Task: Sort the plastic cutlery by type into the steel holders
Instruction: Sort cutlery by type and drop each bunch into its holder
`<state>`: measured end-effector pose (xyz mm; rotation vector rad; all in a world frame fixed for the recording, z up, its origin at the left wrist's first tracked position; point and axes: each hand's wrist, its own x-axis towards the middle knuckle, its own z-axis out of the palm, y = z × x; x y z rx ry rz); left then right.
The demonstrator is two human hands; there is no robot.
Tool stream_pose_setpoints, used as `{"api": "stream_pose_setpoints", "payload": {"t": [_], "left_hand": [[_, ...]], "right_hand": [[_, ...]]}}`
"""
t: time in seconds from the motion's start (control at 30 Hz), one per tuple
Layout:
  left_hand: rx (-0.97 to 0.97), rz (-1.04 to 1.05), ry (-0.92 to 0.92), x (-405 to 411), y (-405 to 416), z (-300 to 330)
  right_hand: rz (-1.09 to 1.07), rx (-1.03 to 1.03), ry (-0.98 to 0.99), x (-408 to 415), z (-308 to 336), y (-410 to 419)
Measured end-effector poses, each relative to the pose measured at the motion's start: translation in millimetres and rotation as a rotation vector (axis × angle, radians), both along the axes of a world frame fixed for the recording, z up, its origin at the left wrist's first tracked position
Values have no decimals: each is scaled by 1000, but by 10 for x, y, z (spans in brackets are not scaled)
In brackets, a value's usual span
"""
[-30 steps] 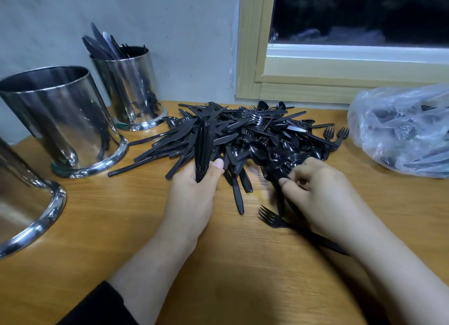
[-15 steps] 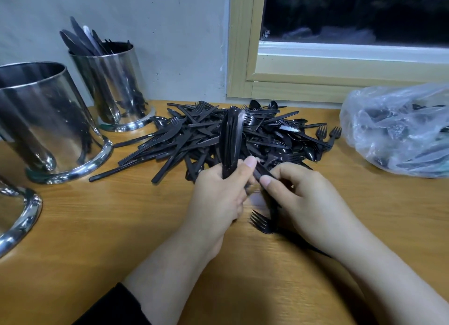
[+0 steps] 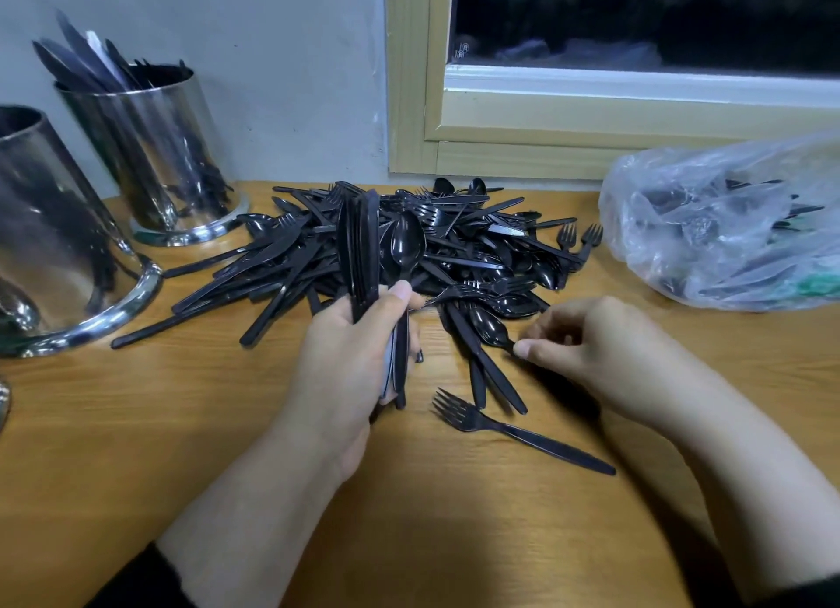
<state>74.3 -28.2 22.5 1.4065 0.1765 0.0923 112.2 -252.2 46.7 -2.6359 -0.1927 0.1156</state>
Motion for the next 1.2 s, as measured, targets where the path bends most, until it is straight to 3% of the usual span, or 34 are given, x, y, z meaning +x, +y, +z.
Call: {"api": "stream_pose_setpoints", "payload": {"t": [0.2,0.37,0.53,0.63,0.7,1.07,1.2], "left_hand": [[9,-26,-2,-27,-7,6],[5,-13,3,-36,-19,-3],[24,17,15,-42,-45,39],[62,15,8,-44,-75,47],[93,0,3,-58,-108,61],[154,-137,-28,-133,-199,139],[256,-222,-36,-137,-174,118]], "right_hand": [[5,-25,31,5,-74,84],[-37,142,-39,39,-48,6],[-41,579,-198,-70,91,116],[12,893,-4,-145,93,290],[60,990,110,-173,51,386],[88,976,111,-203,-27,493],[31,849,55,-194,-32,479]]}}
